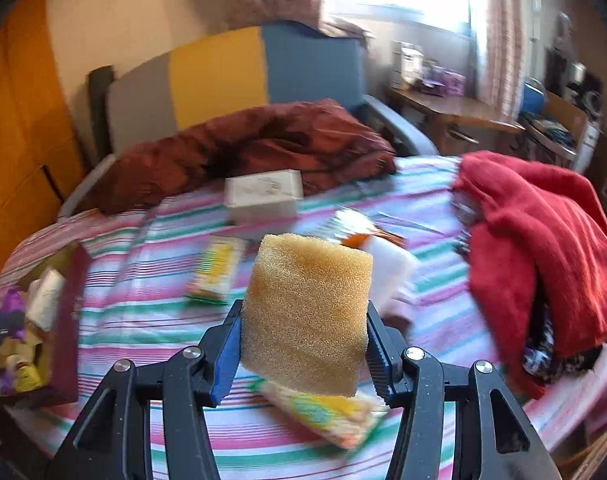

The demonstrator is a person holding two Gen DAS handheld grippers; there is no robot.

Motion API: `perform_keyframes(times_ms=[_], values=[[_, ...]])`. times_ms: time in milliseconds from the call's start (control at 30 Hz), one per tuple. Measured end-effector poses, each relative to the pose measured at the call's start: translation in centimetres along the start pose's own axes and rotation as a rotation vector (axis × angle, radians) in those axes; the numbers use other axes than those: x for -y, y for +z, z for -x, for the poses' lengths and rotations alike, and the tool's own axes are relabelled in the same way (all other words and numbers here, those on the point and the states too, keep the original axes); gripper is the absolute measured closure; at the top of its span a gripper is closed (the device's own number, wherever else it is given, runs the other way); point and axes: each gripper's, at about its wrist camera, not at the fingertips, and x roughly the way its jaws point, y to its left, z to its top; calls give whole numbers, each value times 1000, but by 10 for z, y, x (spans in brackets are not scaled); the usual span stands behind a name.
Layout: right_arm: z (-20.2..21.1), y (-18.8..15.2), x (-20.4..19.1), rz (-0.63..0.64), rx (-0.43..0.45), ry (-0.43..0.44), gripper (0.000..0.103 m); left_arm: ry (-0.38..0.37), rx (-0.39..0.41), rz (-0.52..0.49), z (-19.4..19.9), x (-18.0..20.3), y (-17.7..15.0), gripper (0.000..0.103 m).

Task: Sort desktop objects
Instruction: 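Carry sponge and purple sachet to the gold tray and open both tools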

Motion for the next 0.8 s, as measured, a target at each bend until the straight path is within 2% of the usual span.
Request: perform_keyframes(times_ms=[200,433,567,767,800], values=[[2,1,-74,105,-9,162,48,28,-2,56,3,-27,-5,62],[-7,-8,-171,220,-47,372,48,106,-4,170,7,-85,-12,62],[-12,-13,-214,267,-71,453,48,144,3,218,10,-113,-11,62],[-22,-19,-267,308,-108,519,48,223,18,252,6,-143,-4,61],[-24,-20,-277,321,-114,534,47,230,4,257,4,-146,-3,57]])
